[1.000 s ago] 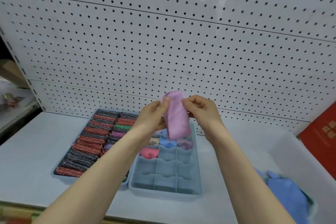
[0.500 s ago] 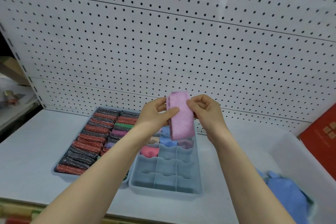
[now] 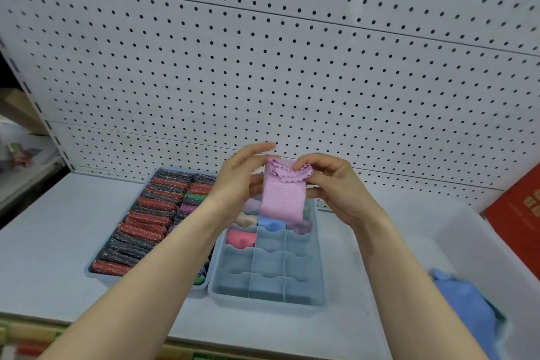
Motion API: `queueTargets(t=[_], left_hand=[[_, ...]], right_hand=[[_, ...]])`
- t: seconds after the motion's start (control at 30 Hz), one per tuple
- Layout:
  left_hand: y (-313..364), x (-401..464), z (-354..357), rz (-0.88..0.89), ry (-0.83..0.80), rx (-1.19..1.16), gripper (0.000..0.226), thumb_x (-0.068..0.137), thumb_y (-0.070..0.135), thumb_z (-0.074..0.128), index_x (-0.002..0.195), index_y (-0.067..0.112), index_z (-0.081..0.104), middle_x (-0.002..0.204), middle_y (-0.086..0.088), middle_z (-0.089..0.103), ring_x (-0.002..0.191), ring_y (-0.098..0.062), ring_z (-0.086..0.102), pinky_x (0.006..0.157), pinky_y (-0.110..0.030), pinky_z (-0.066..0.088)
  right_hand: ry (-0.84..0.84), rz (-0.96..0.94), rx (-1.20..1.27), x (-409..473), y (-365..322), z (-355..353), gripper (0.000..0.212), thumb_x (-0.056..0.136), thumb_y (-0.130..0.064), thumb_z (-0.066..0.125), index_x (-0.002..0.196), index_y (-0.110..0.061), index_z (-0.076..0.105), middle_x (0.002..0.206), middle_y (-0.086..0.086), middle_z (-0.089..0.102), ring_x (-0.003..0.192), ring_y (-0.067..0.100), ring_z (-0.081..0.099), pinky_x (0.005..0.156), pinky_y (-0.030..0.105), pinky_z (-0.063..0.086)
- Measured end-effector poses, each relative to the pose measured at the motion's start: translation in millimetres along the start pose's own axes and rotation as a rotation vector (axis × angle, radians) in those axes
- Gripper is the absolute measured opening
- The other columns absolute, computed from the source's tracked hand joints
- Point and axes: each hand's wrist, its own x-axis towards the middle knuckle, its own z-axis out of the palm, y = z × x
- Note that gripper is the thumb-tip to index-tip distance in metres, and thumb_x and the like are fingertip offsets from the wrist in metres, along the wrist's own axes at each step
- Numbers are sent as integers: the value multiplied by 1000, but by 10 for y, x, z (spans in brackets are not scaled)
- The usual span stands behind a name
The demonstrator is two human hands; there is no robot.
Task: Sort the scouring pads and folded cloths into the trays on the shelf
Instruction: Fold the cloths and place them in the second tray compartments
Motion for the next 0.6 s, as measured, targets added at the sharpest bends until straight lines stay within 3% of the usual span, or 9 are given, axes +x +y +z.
queueTargets(t=[0.07, 0.1, 0.23, 0.33, 0.43, 0.53, 0.6], left_hand=[[-29, -1, -39, -145, -58, 64, 31, 92, 47, 51, 113, 29, 67, 108, 1, 72, 83, -25, 70, 81, -41, 53], [-58, -9, -50, -173, -96, 136, 35, 91, 52, 54, 113, 27, 67, 109, 0, 73, 85, -25, 71, 77, -41, 54], [-157, -45, -72, -72, -83, 170, 21, 94, 15, 62, 113, 7, 67, 106, -13, 73, 87, -24, 71, 67, -30, 57], [-220, -36, -128, 6, -47, 193, 20, 91, 5, 63, 111, 7, 68, 105, -12, 73, 88, -19, 69, 71, -30, 59], [-270, -41, -170, 77, -20, 242, 22, 88, -1, 65, 102, 15, 71, 102, -7, 73, 87, -17, 69, 74, -37, 60], [-299, -78, -179, 96, -6, 226, 28, 87, -8, 62, 95, 17, 73, 94, 0, 73, 79, -14, 69, 68, -34, 59], [-331, -101, -193, 47, -8, 205, 32, 89, -7, 57, 100, 18, 72, 97, -1, 73, 82, -17, 69, 74, -37, 59]], right_hand=[[40, -72, -82, 16, 26, 32, 32, 90, 11, 56, 77, -14, 73, 83, 0, 70, 75, 14, 64, 64, 25, 54], [52, -115, -142, 21, 43, 41, 34, 89, 14, 54, 78, -12, 73, 82, -1, 71, 74, 12, 64, 65, 23, 53], [10, -160, -395, 12, 110, 72, 43, 82, 20, 48, 85, -13, 76, 97, 5, 67, 90, 11, 62, 78, 21, 49], [-28, -39, -211, -50, 134, 41, 37, 90, 11, 49, 101, -13, 75, 112, 7, 65, 100, 17, 64, 89, 30, 54], [-73, 93, -158, -111, 196, 59, 30, 96, -15, 60, 122, -30, 63, 114, 4, 67, 99, 23, 67, 84, 41, 59], [-19, 87, -186, -123, 349, 126, 30, 91, -8, 65, 112, -29, 71, 106, 4, 71, 88, 20, 66, 74, 52, 54], [45, 52, -187, -134, 418, 160, 30, 91, -5, 63, 105, -29, 75, 104, 7, 73, 84, 29, 65, 72, 48, 44]])
